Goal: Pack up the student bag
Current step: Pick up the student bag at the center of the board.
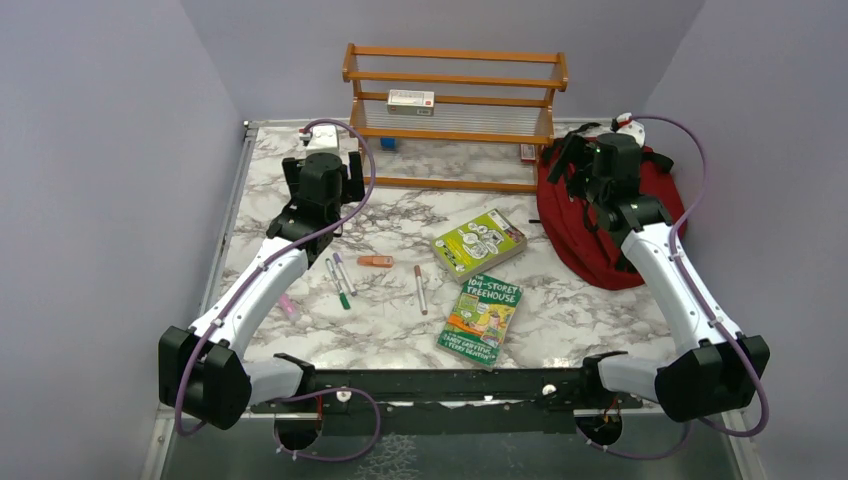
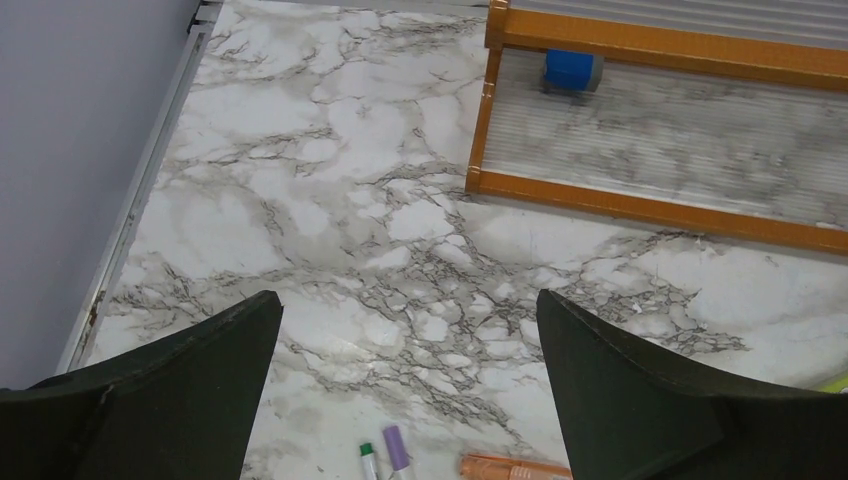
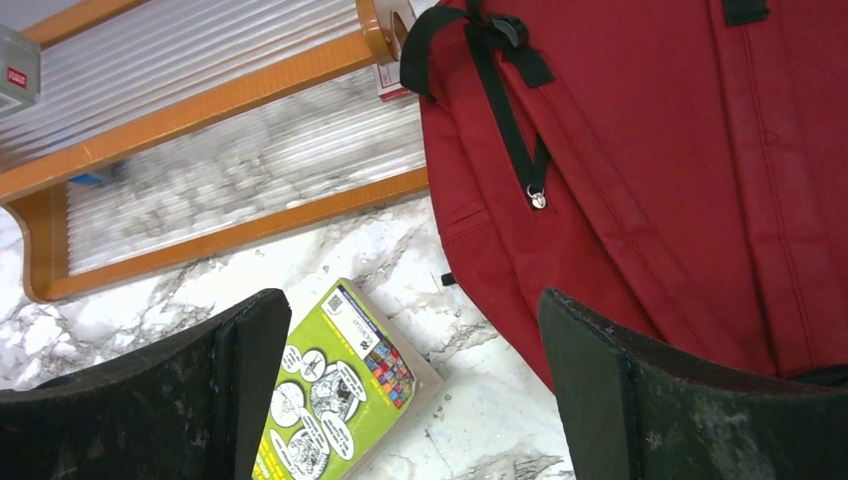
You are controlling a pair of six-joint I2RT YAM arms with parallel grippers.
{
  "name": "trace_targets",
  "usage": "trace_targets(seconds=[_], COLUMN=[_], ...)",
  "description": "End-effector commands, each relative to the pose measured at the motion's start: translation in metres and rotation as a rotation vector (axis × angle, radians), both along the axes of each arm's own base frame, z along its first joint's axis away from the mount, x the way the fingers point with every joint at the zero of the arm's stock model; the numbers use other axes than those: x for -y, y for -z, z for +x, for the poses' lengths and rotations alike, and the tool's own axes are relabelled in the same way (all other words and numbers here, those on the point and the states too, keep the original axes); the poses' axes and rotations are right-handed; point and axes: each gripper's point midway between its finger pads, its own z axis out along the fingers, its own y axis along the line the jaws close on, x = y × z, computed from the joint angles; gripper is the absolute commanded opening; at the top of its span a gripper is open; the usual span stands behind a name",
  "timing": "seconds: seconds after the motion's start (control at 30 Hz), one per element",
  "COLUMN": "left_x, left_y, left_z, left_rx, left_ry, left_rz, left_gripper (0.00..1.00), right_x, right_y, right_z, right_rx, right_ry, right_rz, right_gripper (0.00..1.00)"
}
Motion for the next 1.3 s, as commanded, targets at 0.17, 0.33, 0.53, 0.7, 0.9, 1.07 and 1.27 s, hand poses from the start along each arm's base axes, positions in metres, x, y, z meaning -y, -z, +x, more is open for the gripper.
trace_targets(seconds=[0.17, 0.33, 0.53, 0.7, 0.9, 1.07, 1.27], left_x=[-0.006, -0.009, -0.008, -0.005, 0.006, 0.014, 0.019], left_y=[-0.011, -0.003, -0.005, -0.003, -0.005, -0.004, -0.001], left_z=[0.0, -0.004, -0.008, -0.014, -0.018, -0.02, -0.019], left_rx=[0.015, -0.007, -0.006, -0.007, 0.001, 0.002, -0.004], left_ry=[-0.036, -0.049, -0.036, -0.028, -0.002, 0.019, 0.034], left_rz=[0.039, 0.078, 0.106, 0.131, 0.147, 0.148, 0.15], left_gripper=[0.99, 0.99, 0.99, 0.99, 0.99, 0.99, 0.99], right_x=[0.015, 0.004, -0.005, -0.002, 0.017, 0.024, 0.022], right_y=[-0.002, 0.005, 0.031, 0.075, 0.116, 0.148, 0.186], right_z=[-0.012, -0.016, -0.019, -0.022, -0.018, -0.014, -0.014], right_rx=[-0.013, -0.002, -0.121, -0.338, -0.466, -0.566, -0.67], right_ry=[0.034, -0.055, -0.174, -0.227, -0.196, -0.184, -0.207], right_rz=[-0.058, -0.063, -0.123, -0.202, -0.327, -0.383, -0.436], right_gripper=[0.99, 0.92, 0.94, 0.94, 0.94, 0.94, 0.94])
